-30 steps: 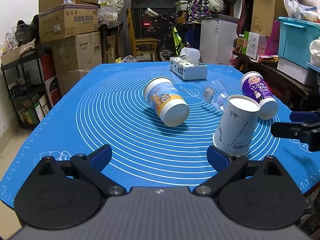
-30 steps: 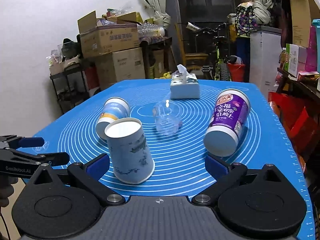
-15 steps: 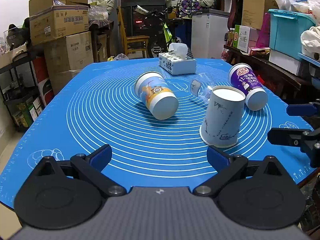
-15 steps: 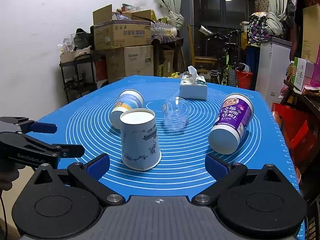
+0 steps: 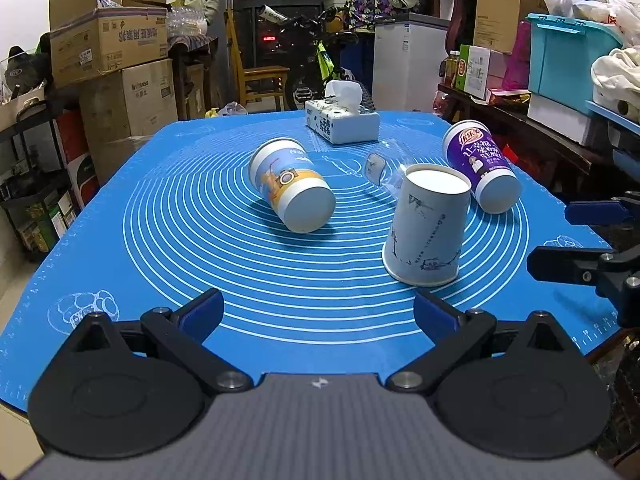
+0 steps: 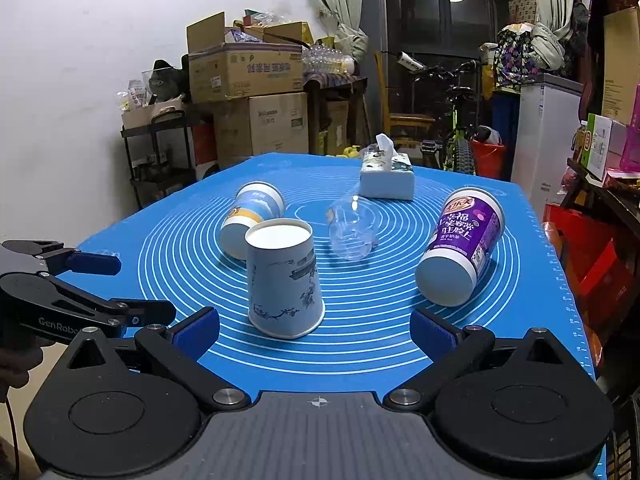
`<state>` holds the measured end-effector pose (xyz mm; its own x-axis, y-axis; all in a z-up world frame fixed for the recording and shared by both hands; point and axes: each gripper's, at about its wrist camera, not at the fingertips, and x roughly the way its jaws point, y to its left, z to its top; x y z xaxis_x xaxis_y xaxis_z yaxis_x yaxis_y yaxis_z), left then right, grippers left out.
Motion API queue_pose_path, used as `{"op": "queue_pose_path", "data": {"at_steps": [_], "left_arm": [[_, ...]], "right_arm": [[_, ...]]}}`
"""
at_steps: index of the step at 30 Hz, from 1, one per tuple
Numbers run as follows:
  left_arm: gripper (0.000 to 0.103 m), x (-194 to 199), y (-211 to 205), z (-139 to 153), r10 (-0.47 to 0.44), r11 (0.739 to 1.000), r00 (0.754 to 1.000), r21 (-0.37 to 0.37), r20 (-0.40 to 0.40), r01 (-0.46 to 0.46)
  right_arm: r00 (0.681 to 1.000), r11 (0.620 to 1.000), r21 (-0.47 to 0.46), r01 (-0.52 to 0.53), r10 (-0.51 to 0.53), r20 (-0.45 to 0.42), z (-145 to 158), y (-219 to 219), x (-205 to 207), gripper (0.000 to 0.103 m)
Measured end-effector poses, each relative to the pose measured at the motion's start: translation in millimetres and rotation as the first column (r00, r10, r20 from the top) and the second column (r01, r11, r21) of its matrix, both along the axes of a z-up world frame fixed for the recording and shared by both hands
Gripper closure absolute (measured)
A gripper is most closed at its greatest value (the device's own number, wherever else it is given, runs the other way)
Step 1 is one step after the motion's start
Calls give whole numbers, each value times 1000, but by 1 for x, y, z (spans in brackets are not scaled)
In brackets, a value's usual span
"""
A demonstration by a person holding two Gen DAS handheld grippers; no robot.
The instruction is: Flip cup upside down
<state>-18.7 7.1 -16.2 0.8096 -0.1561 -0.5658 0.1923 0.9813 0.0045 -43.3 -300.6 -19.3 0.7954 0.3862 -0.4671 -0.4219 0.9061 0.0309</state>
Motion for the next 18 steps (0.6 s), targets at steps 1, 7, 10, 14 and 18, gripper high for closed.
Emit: {"op": "queue_pose_path", "data": {"at_steps": [1,7,10,14,18], "left_arm": [[3,1,0,0,-1,1000,1000,-1,-5,1],[3,1,-2,-1,-2,1000,1000,-1,-11,2],[3,1,-2,-2,-3,1000,1000,1,-15,3],[3,1,-2,-2,-6,1000,1000,2,-18,6],[3,1,-2,-2,-6,1000,1000,1,-17,6]], "right_arm": [[1000,1000,0,0,0,1,0,0,0,2],[1000,1000,2,0,0,-4,1,-1,-1,2],[1000,1000,3,-2,2,-6,1,0,-1,2],[1000,1000,3,-1,1,-6,1,0,-1,2],[1000,1000,2,-1,1,-6,1,0,-1,2]]}}
